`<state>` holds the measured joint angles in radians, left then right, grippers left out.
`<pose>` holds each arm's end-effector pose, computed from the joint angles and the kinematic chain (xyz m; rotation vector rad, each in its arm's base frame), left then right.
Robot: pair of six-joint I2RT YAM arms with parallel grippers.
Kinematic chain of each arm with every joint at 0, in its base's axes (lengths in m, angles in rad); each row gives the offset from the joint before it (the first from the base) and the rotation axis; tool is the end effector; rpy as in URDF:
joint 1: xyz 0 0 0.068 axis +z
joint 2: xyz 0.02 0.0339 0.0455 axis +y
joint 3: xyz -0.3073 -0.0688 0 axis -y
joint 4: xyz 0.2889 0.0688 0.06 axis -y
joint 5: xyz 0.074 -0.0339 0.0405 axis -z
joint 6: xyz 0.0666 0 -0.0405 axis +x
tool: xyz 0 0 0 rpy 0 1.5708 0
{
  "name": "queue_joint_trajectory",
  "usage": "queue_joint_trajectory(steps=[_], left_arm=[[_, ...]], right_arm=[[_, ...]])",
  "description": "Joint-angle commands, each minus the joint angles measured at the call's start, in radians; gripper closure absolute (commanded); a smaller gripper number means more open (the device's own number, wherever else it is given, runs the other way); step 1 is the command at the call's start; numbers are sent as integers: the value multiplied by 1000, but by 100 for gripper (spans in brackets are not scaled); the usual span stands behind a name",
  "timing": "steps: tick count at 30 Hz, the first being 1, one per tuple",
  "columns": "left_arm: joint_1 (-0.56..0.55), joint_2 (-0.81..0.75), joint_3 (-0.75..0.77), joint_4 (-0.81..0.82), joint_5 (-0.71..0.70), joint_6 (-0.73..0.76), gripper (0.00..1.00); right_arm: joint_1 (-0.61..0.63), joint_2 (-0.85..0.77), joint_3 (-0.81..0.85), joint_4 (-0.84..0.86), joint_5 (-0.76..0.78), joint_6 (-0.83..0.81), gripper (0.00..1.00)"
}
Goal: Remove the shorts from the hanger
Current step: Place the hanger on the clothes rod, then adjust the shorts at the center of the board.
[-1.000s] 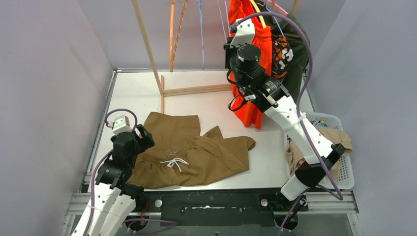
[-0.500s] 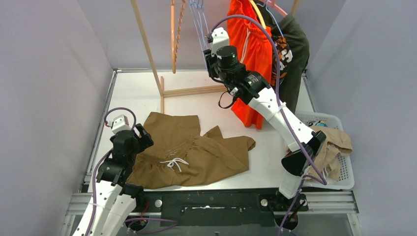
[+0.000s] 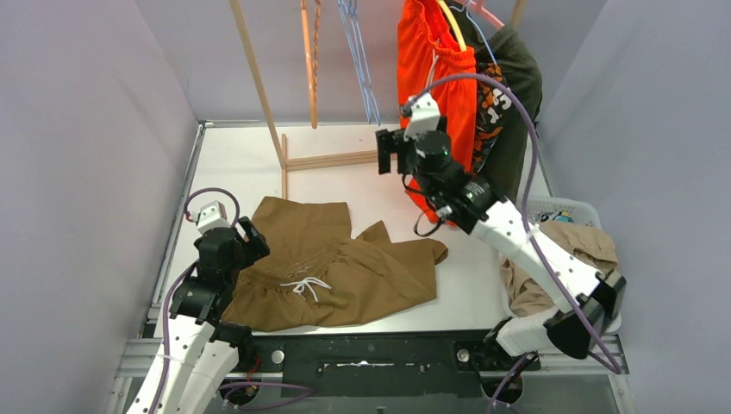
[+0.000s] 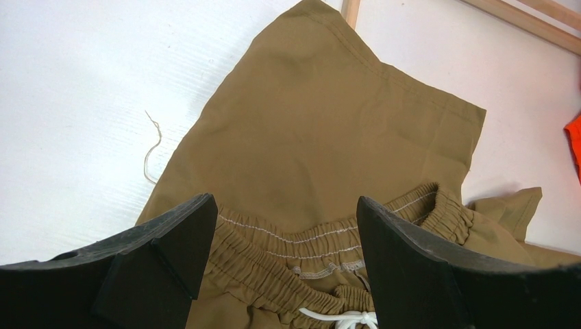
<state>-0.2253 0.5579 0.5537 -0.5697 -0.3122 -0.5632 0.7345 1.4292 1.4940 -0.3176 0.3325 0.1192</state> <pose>0.1642 -0.0167 0.2604 -0.5327 2.0485 -0.1345 0.3067 0.2477 0.4621 -0.3230 1.7910 0.3030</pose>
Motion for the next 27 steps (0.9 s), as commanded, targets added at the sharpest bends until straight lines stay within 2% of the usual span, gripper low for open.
queue_joint_trajectory(steps=[1,7,11,13,18,24,27], left_arm=[[9,6,17,65,8,12,26],[11,10,17,62,6,9,26],[12,17,18,61,3,9,26],[14,17,21,56,-7,6,26],[19,7,30,36,-41,-11,26],[28,5,50,-10,-148,-62,25],[29,7,57,-27,-180,-79,25]], right_arm=[[3,-164,-269,325,-47,90,10],[72,-275,-616,550,-187,79,6],[168,-210,-738,680,-432,-99,1],[207,-139,-734,662,-577,-172,0],[266,35,-644,625,-782,-241,2],[321,203,-491,529,-859,-331,2],[332,286,-420,496,-845,-336,2]])
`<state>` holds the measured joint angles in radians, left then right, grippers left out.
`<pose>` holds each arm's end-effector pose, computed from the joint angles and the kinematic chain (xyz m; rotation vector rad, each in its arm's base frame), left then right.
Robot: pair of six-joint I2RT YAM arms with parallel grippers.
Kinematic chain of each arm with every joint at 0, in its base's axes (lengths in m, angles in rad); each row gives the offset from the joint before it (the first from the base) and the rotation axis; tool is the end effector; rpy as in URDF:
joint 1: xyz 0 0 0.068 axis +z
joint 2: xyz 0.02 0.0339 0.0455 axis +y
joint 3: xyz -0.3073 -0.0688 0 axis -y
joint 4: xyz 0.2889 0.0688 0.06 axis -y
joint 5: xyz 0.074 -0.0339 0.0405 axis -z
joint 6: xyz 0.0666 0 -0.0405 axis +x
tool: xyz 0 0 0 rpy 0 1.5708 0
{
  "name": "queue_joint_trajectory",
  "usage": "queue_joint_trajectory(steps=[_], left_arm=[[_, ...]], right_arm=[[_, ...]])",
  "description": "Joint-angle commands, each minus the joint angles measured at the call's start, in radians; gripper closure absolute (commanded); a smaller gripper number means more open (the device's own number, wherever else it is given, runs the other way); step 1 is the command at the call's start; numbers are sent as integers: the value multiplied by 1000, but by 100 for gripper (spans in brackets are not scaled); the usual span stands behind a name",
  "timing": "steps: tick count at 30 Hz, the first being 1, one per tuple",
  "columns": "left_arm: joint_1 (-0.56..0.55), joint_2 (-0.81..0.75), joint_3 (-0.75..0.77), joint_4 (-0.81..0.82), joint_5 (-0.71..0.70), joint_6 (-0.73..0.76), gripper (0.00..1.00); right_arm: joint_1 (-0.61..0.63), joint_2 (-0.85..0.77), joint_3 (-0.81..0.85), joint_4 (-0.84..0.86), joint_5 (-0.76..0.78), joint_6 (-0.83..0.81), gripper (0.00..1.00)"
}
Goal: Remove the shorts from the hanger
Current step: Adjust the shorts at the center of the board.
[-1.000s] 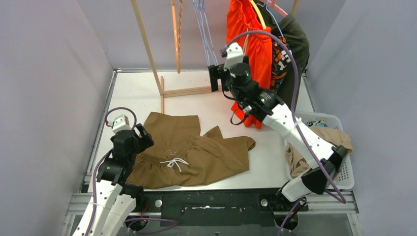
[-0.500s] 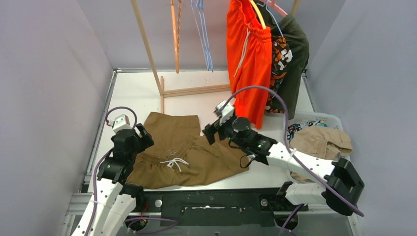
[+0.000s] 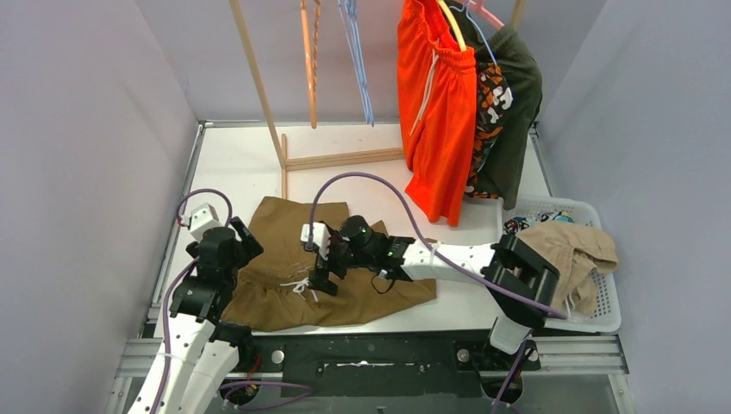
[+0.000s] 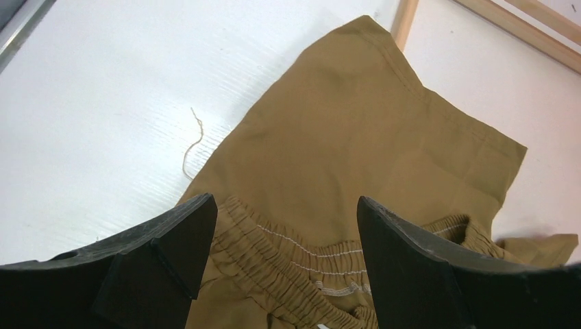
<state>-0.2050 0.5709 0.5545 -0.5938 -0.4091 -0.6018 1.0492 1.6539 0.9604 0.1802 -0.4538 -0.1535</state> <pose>0.1640 -0.0070 0.2574 -0.6401 2.0258 -0.0290 0.1853 0.3810 0.2155 -1.4690 1.6237 1.0005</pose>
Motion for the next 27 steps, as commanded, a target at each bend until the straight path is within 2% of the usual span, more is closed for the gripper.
queue_joint_trajectory(steps=[1,9,14,16,19,22,24,26,27], left_arm=[[9,-7,57,-6,-91,-46,25],[13,-20,63,-24,-116,-62,25],[15,-14,60,-16,-98,-53,25],[13,-13,59,-11,-90,-50,25],[13,-14,53,4,-57,-33,25],[14,-10,50,13,-39,-22,25],[13,-8,49,14,-33,-20,25],[13,-10,48,16,-28,-18,25],[13,-11,48,16,-27,-18,25]], right_arm=[[19,86,140,-16,-60,-67,2],[20,295,290,-129,-52,-110,2],[21,380,248,-84,49,-20,1],[28,371,211,-73,129,-8,6],[60,315,145,-62,245,-33,37],[66,239,66,-9,279,-7,57],[65,172,8,38,285,12,74],[64,100,-38,78,299,24,97],[66,64,-54,98,322,35,100]])
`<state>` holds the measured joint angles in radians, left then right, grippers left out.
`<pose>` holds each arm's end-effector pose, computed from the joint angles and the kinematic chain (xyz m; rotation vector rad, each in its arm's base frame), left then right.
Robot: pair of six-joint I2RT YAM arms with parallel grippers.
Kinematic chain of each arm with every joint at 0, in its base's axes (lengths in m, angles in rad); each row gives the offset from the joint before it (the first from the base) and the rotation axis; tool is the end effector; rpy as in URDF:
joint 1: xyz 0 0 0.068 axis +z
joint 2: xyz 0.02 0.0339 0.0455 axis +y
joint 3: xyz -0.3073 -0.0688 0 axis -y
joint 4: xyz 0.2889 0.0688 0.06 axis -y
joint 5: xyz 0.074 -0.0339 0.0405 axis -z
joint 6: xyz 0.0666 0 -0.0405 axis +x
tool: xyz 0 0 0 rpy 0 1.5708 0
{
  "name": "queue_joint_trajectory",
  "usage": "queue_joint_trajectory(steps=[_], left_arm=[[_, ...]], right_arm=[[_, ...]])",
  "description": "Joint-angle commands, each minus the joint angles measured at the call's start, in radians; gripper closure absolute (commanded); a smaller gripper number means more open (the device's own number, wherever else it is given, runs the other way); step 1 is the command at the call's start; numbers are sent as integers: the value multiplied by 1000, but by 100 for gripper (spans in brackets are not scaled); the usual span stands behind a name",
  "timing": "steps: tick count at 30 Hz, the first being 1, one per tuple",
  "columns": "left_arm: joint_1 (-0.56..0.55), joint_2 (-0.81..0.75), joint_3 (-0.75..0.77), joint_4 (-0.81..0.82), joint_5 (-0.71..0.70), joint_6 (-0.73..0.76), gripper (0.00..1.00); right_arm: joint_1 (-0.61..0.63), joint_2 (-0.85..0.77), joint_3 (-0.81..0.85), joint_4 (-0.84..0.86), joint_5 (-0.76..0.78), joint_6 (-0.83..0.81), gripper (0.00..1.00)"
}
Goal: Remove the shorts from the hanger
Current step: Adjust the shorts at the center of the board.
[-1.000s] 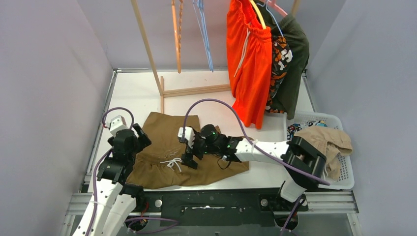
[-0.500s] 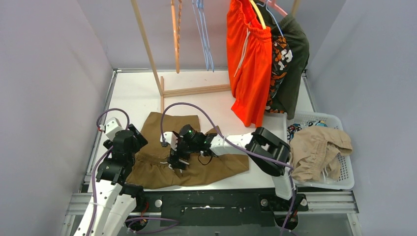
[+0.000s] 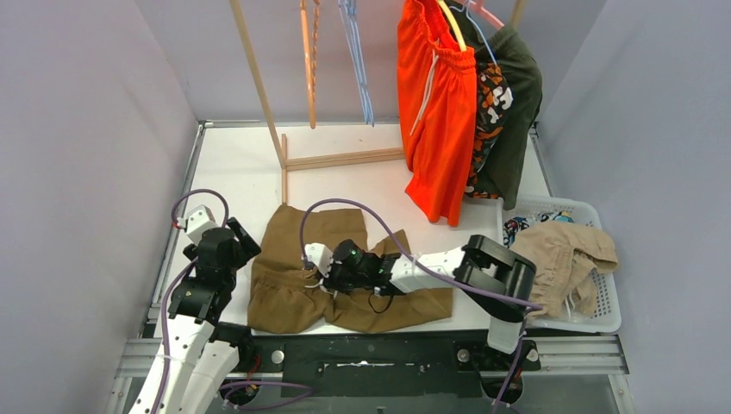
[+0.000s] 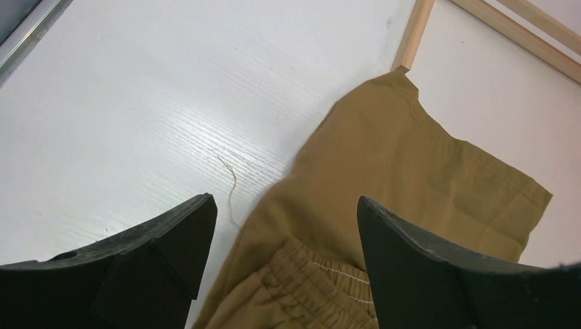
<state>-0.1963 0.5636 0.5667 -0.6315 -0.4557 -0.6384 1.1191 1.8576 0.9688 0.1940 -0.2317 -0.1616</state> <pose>0.1599 -0.0019 0.2599 -0.7066 2.0061 0.0115 0.1793 0.4046 0.1329 -1.5117 1.8138 0.7522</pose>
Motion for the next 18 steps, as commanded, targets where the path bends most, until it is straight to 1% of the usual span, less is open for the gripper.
queue_joint_trajectory(steps=[1,5,8,12,15,18], left_arm=[[3,-4,35,54,21,19,25],[4,-2,35,56,25,22,25],[4,-5,34,56,26,22,25],[4,-8,33,57,26,23,25],[3,-8,33,59,28,26,25],[5,-7,32,65,33,28,25]], right_arm=[[-4,-183,-80,101,125,60,100],[5,-382,-133,147,193,98,100],[11,-587,-179,198,242,106,100],[17,-816,-228,203,280,129,100],[18,-936,-243,170,291,160,100],[21,-982,-241,122,327,202,100]])
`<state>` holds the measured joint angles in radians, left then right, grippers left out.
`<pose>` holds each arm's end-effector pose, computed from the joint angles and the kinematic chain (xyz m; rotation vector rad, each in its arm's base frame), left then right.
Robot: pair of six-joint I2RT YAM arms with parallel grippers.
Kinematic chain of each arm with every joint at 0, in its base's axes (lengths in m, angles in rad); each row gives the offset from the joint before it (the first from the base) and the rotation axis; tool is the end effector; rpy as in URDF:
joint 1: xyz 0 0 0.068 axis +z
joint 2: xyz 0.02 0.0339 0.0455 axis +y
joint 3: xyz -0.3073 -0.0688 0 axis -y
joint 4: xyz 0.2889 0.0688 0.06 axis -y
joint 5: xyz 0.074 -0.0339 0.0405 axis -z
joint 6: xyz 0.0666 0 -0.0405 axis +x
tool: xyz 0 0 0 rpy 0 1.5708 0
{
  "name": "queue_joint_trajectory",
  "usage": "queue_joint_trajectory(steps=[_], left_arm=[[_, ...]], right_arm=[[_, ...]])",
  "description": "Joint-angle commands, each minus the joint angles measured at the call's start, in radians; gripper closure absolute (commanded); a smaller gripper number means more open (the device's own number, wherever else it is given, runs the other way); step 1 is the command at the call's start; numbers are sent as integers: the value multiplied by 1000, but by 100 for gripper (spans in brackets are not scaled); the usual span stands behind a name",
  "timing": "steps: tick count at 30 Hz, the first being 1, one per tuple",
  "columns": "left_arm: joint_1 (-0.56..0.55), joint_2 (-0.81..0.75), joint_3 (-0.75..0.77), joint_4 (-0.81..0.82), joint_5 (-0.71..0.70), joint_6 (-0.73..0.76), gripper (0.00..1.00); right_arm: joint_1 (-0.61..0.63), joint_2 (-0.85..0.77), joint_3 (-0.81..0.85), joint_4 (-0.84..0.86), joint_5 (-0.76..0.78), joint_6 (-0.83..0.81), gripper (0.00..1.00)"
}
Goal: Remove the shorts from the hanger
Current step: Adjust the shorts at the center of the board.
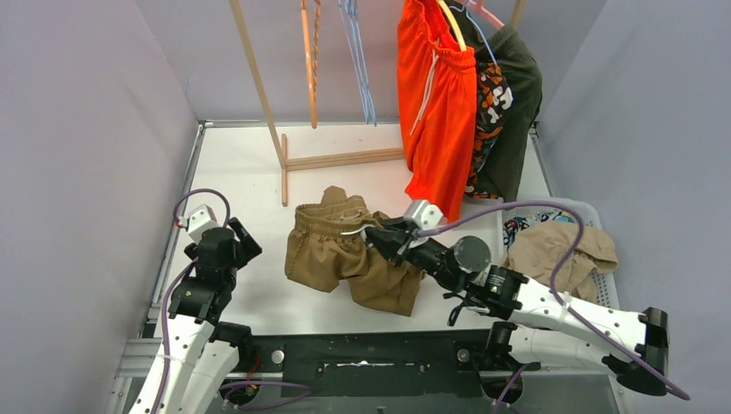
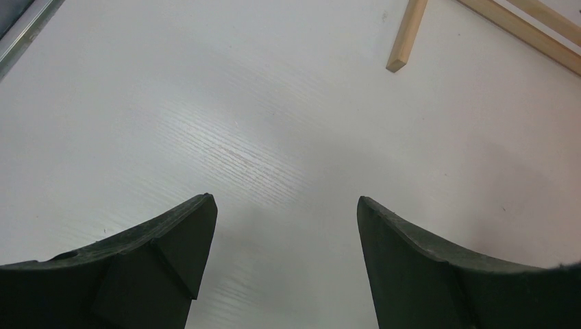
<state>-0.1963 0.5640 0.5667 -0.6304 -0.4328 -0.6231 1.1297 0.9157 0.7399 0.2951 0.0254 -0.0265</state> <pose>0.1603 -0.0034 0.2596 -0.6812 2.0214 -0.0031 0.1156 0.2410 0.3825 -0.8085 1.2788 0.8771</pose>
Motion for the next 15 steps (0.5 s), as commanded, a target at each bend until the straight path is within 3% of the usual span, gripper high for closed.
queue_joint_trajectory(steps=[1,5,12,15], left_arm=[[5,-7,32,63,10,13,25],[5,-6,32,63,9,13,25],[5,-9,30,60,8,10,25],[6,-2,29,68,13,14,25]], right_arm=[[10,-39,-16,10,82,79,100],[9,19,-66,-1,213,207,100],[13,119,-258,-117,407,640,96],[18,127,-278,-234,403,801,82]])
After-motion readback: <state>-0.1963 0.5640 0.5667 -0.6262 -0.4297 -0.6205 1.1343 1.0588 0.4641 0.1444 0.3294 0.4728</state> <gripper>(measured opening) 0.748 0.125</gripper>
